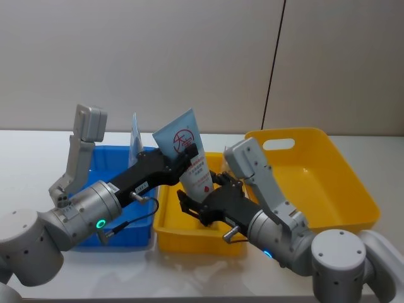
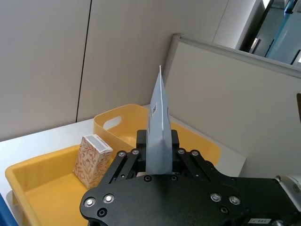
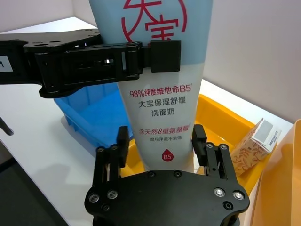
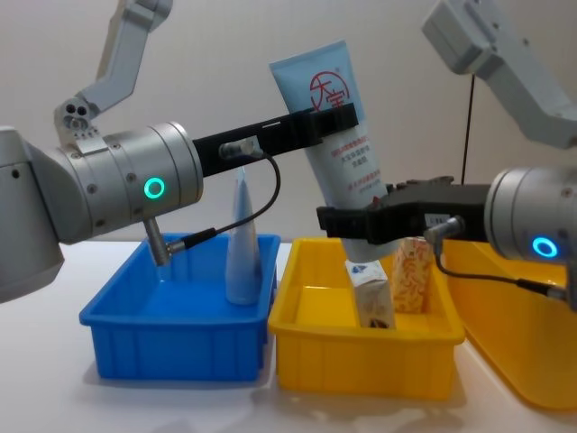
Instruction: Bimanual collaborative sorting of washing and personal care products
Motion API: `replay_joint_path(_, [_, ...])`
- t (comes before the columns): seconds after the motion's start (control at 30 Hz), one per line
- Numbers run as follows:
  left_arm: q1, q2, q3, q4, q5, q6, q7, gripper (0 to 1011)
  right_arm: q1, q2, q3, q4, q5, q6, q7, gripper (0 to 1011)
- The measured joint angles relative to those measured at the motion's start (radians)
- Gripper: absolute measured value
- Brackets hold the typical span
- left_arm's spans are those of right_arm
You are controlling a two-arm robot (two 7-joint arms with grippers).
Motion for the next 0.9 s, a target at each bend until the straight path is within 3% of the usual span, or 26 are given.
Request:
replay_joint_path(0.13, [0.000, 0.000, 0.000, 0.000, 0.000, 0.000, 0.000, 239, 0.006, -0.005, -0.005, 0.009, -0.004, -0.002, 0.001, 696])
replay_joint_path(0.4, [0.000, 0.000, 0.000, 0.000, 0.000, 0.000, 0.000, 239, 0.015, -0.011, -0.012, 0.020, -0.009, -0.005, 0.002, 501])
replay_joint_path(0.6, [0.000, 0.000, 0.000, 0.000, 0.000, 0.000, 0.000, 239, 0.019, -0.013, -0.015, 0.025, -0.012, -0.006, 0.002, 427])
replay_joint_path(0.9, [0.000, 0.000, 0.000, 0.000, 0.000, 0.000, 0.000, 464, 0.020, -0.016, -0.015, 0.028, -0.015, -0.006, 0.002, 348])
